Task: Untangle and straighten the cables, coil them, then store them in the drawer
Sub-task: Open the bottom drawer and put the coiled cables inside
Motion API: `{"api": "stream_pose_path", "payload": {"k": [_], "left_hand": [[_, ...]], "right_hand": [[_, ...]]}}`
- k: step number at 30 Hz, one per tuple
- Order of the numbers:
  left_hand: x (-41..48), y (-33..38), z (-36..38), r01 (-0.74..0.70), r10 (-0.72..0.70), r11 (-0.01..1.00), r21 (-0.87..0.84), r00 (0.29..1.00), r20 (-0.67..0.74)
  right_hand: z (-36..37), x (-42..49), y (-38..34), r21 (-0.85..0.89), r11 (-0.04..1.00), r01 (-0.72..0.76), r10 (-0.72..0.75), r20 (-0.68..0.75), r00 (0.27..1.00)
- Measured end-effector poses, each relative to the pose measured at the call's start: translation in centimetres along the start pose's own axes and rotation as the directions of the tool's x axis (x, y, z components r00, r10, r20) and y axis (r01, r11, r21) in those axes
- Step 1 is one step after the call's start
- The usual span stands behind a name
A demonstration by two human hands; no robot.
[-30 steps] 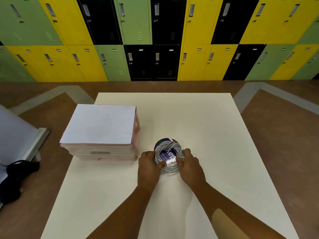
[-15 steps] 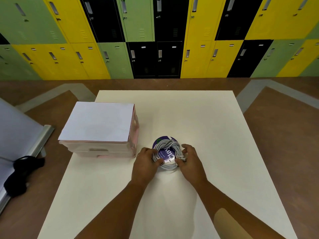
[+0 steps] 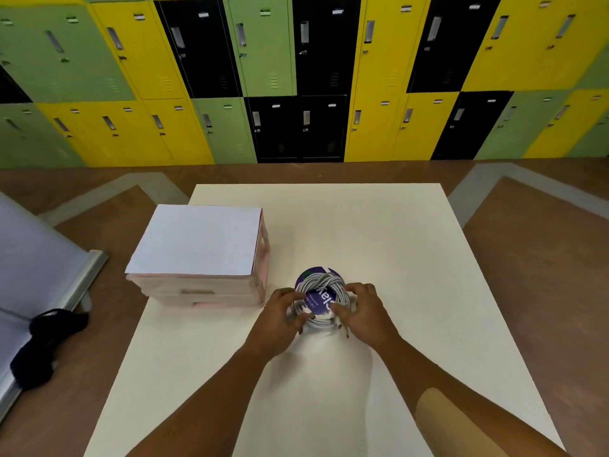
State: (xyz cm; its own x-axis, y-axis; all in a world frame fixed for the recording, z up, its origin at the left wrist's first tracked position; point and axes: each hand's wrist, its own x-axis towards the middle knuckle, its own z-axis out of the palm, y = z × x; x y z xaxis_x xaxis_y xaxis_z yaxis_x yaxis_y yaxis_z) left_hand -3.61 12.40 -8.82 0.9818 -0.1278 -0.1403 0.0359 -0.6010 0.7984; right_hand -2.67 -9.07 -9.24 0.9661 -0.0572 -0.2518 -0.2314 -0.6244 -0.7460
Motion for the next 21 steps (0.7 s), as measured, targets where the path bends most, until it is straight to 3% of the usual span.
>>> {"api": "stream_pose_path", "payload": {"k": [6, 9, 13, 17, 21], "left_hand": [[-1.4, -2.4, -2.9, -0.149, 0.148, 0.989, 0.024, 0.989, 0.028], [-2.5, -3.8, -5.3, -0.108, 0.111, 0.993, -0.040, 0.992, 0.068], [-4.3, -6.5, -9.5, -0.069, 0.070, 0.996, -0.054, 0.997, 0.017], [-5.1, -9.4, -13.4, -0.019, 0.014, 0.994, -0.107, 0.999, -0.051], [-5.4, -11.9, -16.4, 0.068, -0.121, 0.962, -0.266, 0.975, -0.188]], "right_hand": [[-0.1, -3.3, -1.0, -0.072, 0.997, 0.007, -0.027, -0.279, 0.960], [0.8, -5.6, -2.0, -0.132, 0.989, 0.072, -0.117, -0.367, 0.923], [3.5, -8.0, -5.5, -0.085, 0.986, 0.144, -0.164, -0.330, 0.930], [7.3, -8.1, -9.0, 0.011, 0.992, 0.128, -0.121, -0.261, 0.958], [10.6, -7.1, -11.4, 0.152, 0.987, 0.047, -0.020, -0.180, 0.983]]}}
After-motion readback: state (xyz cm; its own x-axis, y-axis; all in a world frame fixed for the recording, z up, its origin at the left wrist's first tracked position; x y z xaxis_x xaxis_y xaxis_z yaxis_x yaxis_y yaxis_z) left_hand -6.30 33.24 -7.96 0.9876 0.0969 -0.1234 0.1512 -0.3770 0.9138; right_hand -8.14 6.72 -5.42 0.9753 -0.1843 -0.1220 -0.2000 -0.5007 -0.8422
